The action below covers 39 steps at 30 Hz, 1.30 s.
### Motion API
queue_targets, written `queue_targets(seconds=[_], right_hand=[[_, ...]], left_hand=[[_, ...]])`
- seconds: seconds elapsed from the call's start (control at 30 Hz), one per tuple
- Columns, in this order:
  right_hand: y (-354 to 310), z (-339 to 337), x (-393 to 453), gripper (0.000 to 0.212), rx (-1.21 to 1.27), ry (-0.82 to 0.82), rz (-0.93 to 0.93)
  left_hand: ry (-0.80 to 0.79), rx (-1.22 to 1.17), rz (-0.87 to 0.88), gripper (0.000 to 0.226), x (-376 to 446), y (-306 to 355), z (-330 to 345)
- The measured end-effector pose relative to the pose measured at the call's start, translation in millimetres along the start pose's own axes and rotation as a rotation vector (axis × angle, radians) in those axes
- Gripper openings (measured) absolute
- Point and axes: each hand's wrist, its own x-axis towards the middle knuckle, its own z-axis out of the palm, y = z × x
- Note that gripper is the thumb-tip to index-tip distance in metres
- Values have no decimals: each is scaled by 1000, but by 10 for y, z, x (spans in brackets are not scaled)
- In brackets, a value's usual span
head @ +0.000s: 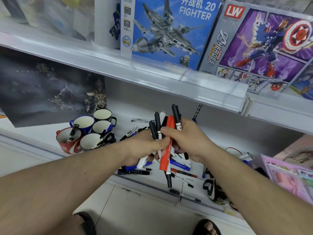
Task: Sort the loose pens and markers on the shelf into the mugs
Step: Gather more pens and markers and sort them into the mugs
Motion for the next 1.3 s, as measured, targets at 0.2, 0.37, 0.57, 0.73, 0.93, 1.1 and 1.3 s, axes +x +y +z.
queue_targets(seconds=[0.2,0.37,0.57,0.73,0.93,1.1,1.3], right_hand=[[145,-371,-189,12,237,-11,59],[215,-817,-482,32,-263,115,-78],[358,-1646,-854,42,-865,123,-142],[821,-2248,-947,38,-951,351,8],[1511,-2686,-733,19,-711,814,150],[1962,-2802,-436,24,-638,830,254],[2428,-2808,-145,30,-785,717,364]], left_hand=[[-35,-294,-172,22,132,-15,364],[-44,-65,-161,10,385,8,635],[-21,152,-125,22,968,-73,1100],[20,134,-122,22,1174,-111,1395],[91,66,-134,22,1359,-213,1410],[182,53,-183,38,1490,-348,1325],[199,97,-216,31,1569,-449,1319]])
